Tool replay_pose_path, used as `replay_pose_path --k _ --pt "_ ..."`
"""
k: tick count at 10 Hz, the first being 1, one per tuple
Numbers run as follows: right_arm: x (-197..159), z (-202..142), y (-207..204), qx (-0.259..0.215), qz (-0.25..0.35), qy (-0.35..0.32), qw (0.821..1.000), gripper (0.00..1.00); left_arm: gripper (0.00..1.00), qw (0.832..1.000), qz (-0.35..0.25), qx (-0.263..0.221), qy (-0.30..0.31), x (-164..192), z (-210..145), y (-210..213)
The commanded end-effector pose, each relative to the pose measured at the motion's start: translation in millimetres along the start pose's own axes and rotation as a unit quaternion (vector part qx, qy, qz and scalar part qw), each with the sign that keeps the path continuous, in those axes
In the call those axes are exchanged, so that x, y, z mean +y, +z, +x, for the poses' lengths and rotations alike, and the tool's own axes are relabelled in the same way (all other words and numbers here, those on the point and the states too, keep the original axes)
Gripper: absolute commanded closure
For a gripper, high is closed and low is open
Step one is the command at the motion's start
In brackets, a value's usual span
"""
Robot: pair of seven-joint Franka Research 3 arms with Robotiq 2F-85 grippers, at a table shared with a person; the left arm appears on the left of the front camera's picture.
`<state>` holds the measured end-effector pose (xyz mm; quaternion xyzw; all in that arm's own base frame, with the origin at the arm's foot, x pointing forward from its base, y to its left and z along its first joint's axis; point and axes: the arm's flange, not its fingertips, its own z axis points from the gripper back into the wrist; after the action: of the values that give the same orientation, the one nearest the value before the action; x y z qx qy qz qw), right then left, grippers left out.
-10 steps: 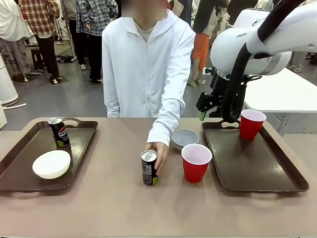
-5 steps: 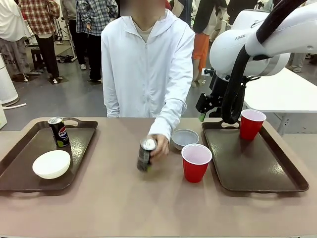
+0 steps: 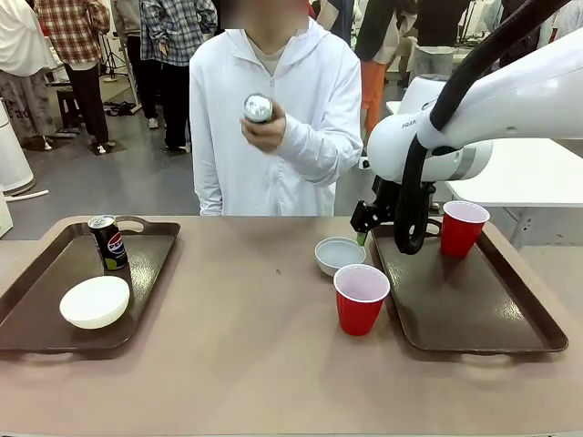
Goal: Prepare tableware on both trays.
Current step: Pick up a Picnic Bowl from the table and place it on a Handle tray.
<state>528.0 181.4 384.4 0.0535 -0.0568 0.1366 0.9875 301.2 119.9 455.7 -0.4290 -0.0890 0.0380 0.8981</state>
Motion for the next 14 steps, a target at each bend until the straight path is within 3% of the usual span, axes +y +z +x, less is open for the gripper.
replay_pose_path --k 1,2,3,4,5,14 --pt "28.0 -79.6 75.5 -0.014 0.010 0.062 0.998 0.00 0.00 1.000 -0.008 -0.005 -0.004 -0.6 -0.8 0.3" --pt "36.9 -122.9 103.2 -0.021 -0.019 0.093 0.995 0.00 0.00 1.000 -0.008 -0.005 -0.004 -0.6 -0.8 0.3" --pt "35.9 -132.0 105.9 0.006 -0.015 0.091 0.996 0.00 0.00 1.000 -0.008 -0.005 -0.004 -0.6 -0.8 0.3" --pt "28.5 -131.7 93.3 0.047 0.003 0.093 0.995 0.00 0.00 1.000 -0.008 -0.005 -0.004 -0.6 -0.8 0.3" --pt "18.7 -121.6 85.4 0.056 0.010 0.087 0.995 0.00 0.00 1.000 -0.008 -0.005 -0.004 -0.6 -0.8 0.3" --pt "4.3 -87.0 63.5 0.082 0.021 0.048 0.995 0.00 0.00 1.000 -0.008 -0.005 -0.004 -0.6 -0.8 0.3"
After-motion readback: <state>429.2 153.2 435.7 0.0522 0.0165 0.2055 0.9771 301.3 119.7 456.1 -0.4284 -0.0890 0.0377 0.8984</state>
